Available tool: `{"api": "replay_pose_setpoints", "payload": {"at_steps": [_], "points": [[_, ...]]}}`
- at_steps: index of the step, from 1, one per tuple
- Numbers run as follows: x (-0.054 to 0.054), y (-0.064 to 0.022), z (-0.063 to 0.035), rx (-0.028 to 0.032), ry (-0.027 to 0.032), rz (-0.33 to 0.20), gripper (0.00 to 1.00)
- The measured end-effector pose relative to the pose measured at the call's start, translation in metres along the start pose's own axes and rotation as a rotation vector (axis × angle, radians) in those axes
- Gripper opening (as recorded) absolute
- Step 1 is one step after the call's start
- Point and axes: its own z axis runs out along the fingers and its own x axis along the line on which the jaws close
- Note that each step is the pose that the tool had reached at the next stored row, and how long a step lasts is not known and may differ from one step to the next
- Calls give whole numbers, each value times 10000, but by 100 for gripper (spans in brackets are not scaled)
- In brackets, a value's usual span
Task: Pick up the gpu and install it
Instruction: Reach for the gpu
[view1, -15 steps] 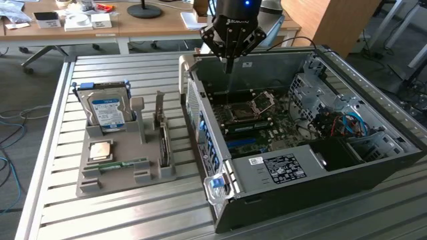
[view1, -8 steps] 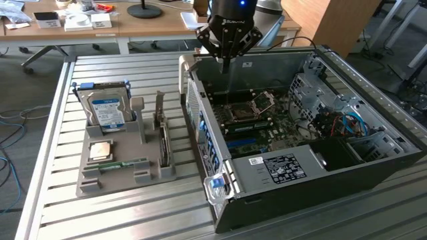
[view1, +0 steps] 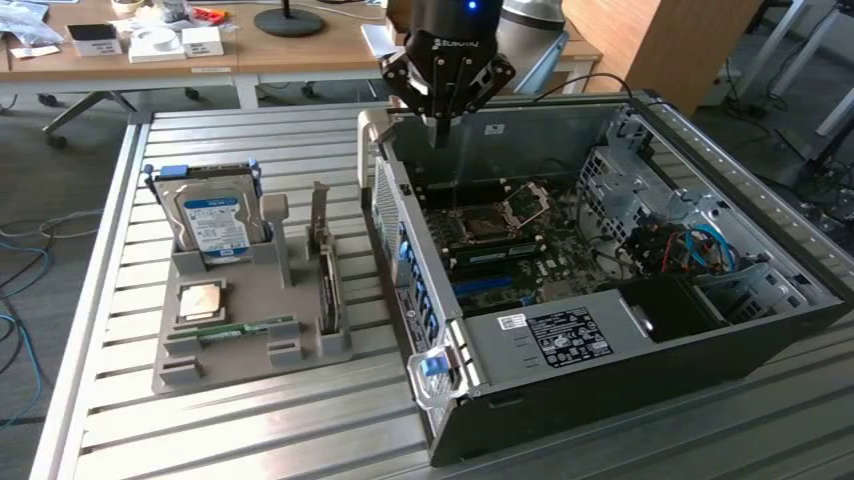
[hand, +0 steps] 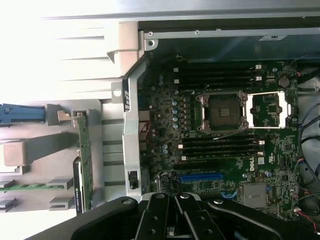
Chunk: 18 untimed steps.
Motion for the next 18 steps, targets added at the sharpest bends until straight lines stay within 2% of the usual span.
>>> {"api": "replay_pose_setpoints", "payload": {"at_steps": [18], "points": [[169,-13,-2,0,1,0,11]]}}
